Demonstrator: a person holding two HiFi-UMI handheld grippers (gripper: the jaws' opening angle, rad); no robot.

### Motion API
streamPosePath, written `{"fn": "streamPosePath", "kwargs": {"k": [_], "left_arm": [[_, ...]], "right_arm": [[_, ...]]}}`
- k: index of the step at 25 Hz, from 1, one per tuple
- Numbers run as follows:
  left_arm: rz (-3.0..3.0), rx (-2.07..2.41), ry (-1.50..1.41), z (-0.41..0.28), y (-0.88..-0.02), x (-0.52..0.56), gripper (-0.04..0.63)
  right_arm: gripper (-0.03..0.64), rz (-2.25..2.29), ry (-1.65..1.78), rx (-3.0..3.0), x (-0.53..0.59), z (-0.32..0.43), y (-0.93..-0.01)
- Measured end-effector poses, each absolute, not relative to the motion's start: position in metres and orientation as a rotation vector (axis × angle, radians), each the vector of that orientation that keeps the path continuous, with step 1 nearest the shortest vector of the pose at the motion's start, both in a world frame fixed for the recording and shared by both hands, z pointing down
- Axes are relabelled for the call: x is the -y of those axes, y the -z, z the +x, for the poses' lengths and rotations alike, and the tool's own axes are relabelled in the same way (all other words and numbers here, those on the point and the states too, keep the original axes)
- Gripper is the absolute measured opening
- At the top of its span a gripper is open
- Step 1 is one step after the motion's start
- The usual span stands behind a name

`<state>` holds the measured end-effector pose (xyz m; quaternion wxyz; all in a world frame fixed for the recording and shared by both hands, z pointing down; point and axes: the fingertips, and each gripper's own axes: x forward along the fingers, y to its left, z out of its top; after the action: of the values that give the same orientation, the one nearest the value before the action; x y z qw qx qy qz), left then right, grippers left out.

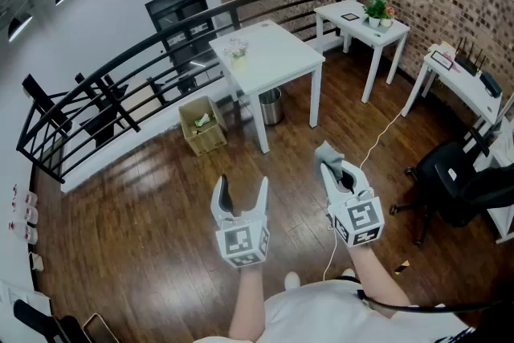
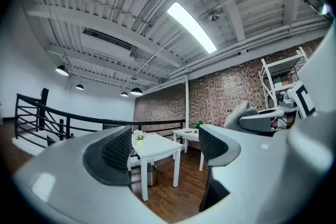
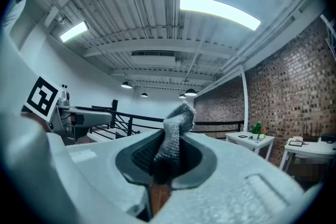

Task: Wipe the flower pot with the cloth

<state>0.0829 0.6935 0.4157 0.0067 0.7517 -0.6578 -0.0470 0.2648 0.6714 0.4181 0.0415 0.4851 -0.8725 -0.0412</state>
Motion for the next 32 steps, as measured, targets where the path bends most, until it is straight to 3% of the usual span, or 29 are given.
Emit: {"fn": "streamPosePath", "kwargs": {"k": [11, 32], "left_arm": [[2.299, 2.006, 0.144, 0.054, -0.447, -0.656, 0.407], [2.250, 2.215, 0.006, 0.079, -0.423, -0.395, 0.407]], "right_arm": [[0.021, 1.390, 0.064, 2.648, -0.642, 0.228, -0.449], [0.021, 1.218, 0.022, 2.885, -0.345, 0.231, -0.434]]}}
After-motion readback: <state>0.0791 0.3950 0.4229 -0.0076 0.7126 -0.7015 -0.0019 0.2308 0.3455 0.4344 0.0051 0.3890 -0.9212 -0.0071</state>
